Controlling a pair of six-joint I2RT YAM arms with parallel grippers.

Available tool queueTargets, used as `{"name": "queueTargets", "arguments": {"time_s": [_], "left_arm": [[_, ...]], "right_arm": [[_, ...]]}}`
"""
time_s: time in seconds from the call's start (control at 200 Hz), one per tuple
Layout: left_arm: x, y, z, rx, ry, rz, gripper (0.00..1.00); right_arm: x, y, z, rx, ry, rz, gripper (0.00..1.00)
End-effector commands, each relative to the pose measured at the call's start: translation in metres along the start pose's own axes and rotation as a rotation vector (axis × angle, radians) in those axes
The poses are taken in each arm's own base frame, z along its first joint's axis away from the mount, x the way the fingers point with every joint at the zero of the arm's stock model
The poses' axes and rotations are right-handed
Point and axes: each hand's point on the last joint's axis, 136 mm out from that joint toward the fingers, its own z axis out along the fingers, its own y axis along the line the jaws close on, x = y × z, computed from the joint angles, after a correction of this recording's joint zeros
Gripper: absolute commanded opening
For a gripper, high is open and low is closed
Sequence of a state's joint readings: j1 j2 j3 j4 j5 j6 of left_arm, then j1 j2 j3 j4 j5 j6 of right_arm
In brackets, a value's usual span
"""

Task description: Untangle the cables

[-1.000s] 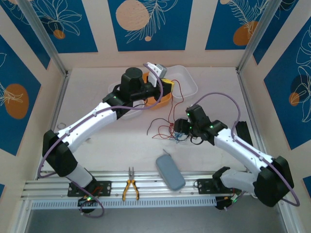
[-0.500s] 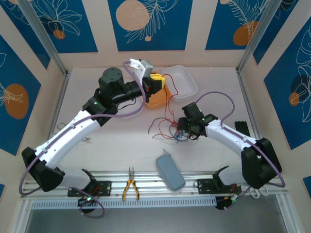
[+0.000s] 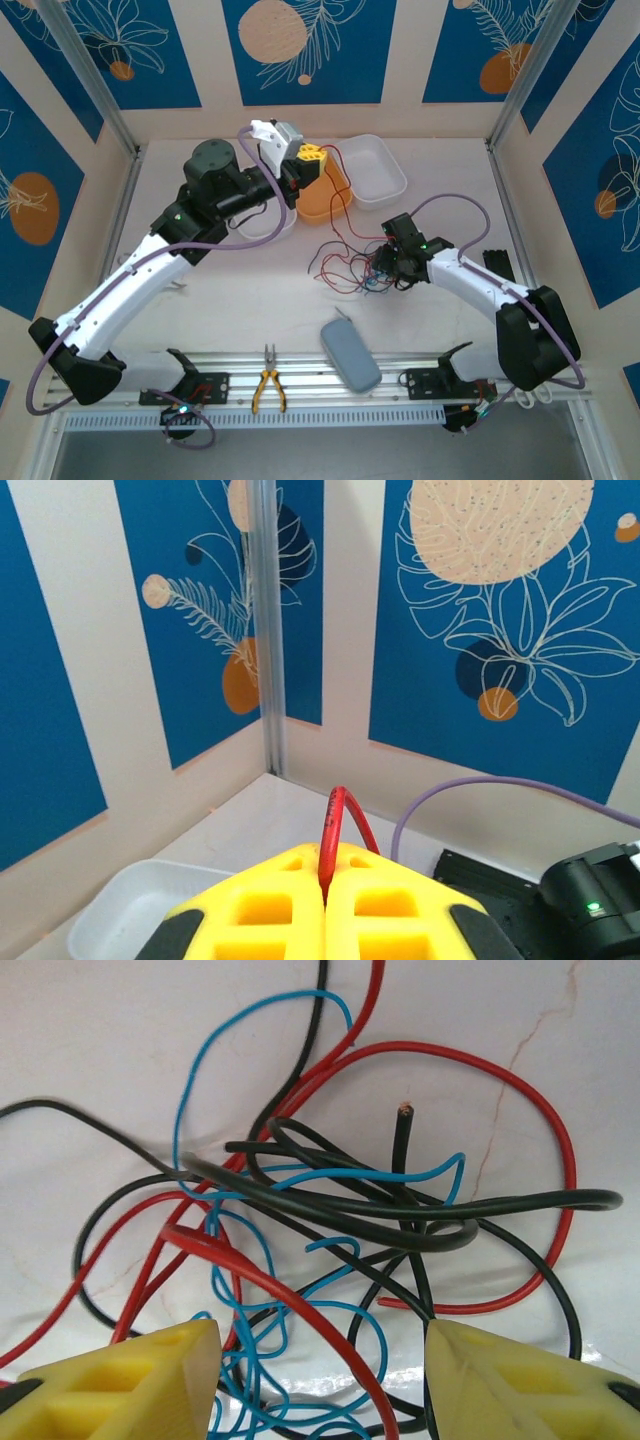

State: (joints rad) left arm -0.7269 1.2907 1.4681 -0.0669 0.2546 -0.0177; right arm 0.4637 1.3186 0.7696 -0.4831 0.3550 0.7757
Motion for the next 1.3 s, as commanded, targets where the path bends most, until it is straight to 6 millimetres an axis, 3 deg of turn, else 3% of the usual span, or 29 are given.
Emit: {"name": "queueTargets", "arguments": {"time_s": [0.0,0.14,0.295,0.47,0.69,0.955,1.095,1.185,1.295], "left_arm": [[-0.015,0.007,-0.004,-0.038,-0.024,0.045,0.0],[-0.006,0.009,0.004,-0.031,-0.002,0.03,0.0],[-0.002,0.01,0.012,-0.026,0.003,0.013,0.0],[-0.002,0.009,0.015,-0.014,0.001,-0.003,0.0],[-0.007,0.005,0.012,0.005,-0.013,-0.016,0.0],[-0.012,-0.001,0.005,0.025,-0.027,-0.027,0.0],[-0.014,-0.001,-0.001,0.019,-0.033,-0.026,0.0],[-0.014,-0.001,-0.005,0.011,-0.036,-0.02,0.0],[-0.016,0.004,-0.012,-0.027,-0.036,0.0,0.0]], "right_arm": [[-0.007,0.015,-0.024,-0.086,-0.055,-0.035,0.56],[-0.012,0.038,-0.057,-0.214,-0.144,-0.107,0.56],[-0.005,0.081,-0.094,-0.442,-0.267,-0.277,0.56],[0.002,0.106,-0.114,-0.566,-0.376,-0.389,0.56],[-0.008,0.118,-0.105,-0.556,-0.42,-0.399,0.56],[-0.024,0.122,-0.081,-0.496,-0.463,-0.354,0.51],[-0.033,0.122,-0.072,-0.477,-0.482,-0.313,0.39],[-0.037,0.12,-0.067,-0.469,-0.479,-0.291,0.22],[-0.04,0.112,-0.06,-0.428,-0.463,-0.258,0.09]]}}
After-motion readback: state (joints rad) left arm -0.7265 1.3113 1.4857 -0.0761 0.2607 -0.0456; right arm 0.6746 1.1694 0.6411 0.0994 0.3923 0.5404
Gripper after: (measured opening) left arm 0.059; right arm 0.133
